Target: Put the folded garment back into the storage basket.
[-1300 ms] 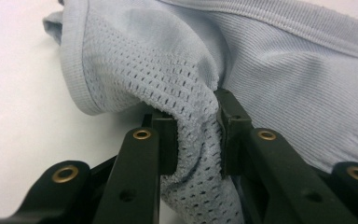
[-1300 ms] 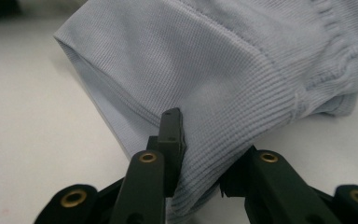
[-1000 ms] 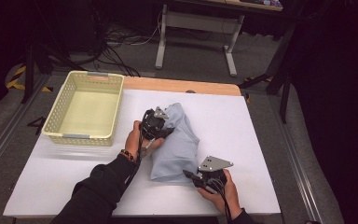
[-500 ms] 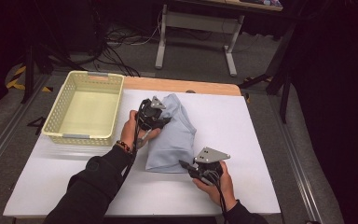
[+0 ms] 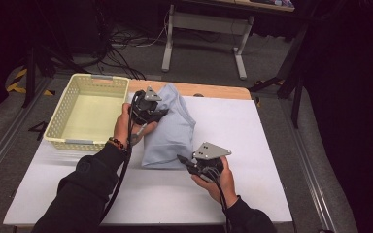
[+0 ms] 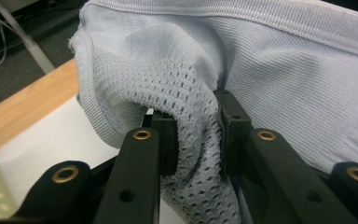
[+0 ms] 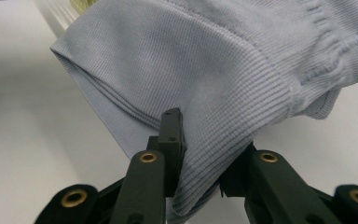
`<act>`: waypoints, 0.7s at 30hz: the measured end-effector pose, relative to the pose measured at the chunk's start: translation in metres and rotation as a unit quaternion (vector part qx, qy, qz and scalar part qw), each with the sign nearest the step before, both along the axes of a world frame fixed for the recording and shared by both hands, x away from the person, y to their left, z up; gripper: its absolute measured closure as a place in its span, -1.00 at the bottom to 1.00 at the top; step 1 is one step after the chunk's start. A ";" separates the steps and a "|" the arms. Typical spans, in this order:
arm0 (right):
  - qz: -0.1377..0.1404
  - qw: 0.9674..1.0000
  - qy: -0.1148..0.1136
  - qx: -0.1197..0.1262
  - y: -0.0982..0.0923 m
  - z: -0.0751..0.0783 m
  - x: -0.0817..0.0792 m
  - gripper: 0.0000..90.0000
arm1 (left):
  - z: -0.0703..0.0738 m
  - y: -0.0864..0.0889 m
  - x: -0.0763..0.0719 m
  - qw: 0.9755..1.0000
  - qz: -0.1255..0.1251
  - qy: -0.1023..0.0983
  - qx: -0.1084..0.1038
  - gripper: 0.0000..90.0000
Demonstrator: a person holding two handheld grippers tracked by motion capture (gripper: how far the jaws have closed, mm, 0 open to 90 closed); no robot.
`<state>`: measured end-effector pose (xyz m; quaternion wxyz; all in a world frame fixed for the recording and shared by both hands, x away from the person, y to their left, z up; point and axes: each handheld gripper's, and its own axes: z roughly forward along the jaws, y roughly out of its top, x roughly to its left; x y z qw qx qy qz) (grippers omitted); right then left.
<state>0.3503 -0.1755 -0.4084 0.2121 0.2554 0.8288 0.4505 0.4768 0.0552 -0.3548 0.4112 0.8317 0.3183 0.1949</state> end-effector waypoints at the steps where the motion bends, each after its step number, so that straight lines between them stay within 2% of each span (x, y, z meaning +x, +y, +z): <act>1: 0.004 1.000 -0.006 0.001 0.006 0.004 0.002 0.65 | 0.003 0.003 0.001 1.000 0.001 -0.004 0.000 0.64; 6: 0.011 1.000 -0.013 0.002 0.017 0.010 0.007 0.65 | 0.013 0.017 0.002 1.000 0.013 -0.010 0.001 0.64; 10: 0.021 1.000 -0.020 0.005 0.032 0.018 0.017 0.65 | 0.020 0.031 0.004 0.999 0.027 -0.019 0.002 0.64; 17: 0.033 0.999 -0.025 0.006 0.050 0.027 0.027 0.65 | 0.029 0.052 0.008 0.999 0.045 -0.023 0.005 0.64; 21: 0.040 0.999 -0.026 0.007 0.061 0.032 0.032 0.65 | 0.031 0.065 0.011 0.998 0.058 -0.021 -0.003 0.64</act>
